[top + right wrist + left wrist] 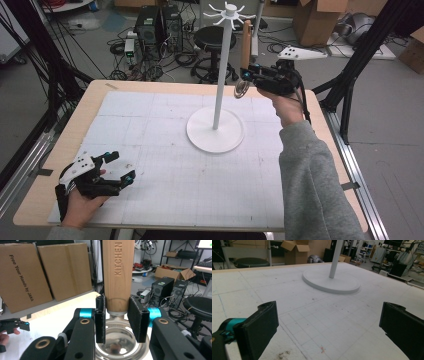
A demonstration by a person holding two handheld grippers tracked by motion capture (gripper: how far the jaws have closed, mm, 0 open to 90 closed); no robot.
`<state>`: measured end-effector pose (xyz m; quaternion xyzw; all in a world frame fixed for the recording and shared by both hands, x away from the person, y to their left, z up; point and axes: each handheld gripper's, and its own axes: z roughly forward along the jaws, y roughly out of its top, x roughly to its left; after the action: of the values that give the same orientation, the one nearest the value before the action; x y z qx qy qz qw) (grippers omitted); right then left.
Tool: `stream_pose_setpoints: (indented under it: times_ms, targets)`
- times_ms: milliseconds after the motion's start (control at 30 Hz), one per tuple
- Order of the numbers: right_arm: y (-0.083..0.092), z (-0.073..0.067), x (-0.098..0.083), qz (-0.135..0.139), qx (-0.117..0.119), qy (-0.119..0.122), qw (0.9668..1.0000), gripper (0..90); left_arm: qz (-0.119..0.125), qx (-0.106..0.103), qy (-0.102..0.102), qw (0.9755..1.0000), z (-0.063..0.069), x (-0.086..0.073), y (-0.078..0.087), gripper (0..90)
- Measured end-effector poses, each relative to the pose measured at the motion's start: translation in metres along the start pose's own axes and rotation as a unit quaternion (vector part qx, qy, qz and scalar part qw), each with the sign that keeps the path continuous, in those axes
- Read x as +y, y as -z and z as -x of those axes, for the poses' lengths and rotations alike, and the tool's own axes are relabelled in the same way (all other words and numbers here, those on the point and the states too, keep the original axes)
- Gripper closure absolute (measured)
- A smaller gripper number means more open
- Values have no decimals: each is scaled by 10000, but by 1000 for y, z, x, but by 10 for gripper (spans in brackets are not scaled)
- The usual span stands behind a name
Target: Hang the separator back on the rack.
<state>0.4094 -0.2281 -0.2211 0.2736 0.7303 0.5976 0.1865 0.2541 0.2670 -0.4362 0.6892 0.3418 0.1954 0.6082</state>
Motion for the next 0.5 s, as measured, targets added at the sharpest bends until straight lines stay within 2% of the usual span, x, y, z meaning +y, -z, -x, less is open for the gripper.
stream_pose_setpoints:
  times_ms: [167, 300, 500]
  targets:
    - [0, -2, 0, 14, -106, 77, 9999, 676, 37, 2, 12, 10000, 1, 0, 0, 28]
    - [2, -4, -1, 43, -128, 52, 9999, 589, 19, -24, -19, 10000, 2, 1, 0, 28]
    - [4, -7, -4, -42, -184, 177, 9997, 456, -3, -33, -16, 10000, 1, 1, -2, 28]
